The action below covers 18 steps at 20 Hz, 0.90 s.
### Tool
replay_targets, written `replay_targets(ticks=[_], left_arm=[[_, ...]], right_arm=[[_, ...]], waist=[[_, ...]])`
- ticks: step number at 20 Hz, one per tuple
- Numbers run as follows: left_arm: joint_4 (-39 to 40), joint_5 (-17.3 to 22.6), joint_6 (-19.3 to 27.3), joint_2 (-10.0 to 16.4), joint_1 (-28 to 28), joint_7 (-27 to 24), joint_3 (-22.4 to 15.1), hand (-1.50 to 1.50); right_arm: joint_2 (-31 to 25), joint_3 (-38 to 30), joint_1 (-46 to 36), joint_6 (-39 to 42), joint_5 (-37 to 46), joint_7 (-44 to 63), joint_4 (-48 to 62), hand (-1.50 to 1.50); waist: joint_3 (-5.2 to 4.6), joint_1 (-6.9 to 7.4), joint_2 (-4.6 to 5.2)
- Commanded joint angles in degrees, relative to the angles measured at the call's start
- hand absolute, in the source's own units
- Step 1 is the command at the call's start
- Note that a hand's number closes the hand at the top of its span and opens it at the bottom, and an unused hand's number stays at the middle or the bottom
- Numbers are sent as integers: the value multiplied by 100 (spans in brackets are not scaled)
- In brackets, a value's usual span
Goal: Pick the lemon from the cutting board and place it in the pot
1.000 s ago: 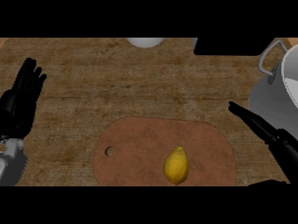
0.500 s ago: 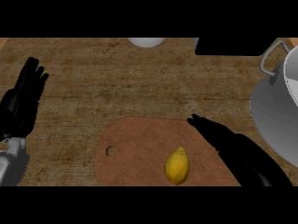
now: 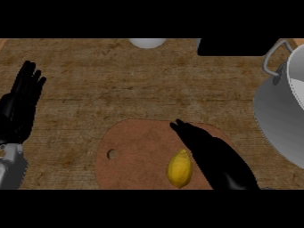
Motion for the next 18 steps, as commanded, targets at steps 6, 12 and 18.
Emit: replay_targets(ticks=[6, 12, 18], left_arm=[[169, -347, -10, -368, -158, -7, 55, 0], [-549, -342, -190, -271, 341, 258, 175, 0], [50, -545, -205, -560, -218, 168, 266, 0]], right_arm=[[187, -87, 500, 436, 711, -36, 135, -150], [694, -107, 346, 148, 1246, -749, 1083, -150], [705, -298, 780, 361, 1602, -828, 998, -150]], waist=[[2, -30, 0], [4, 23, -3], [2, -32, 1]])
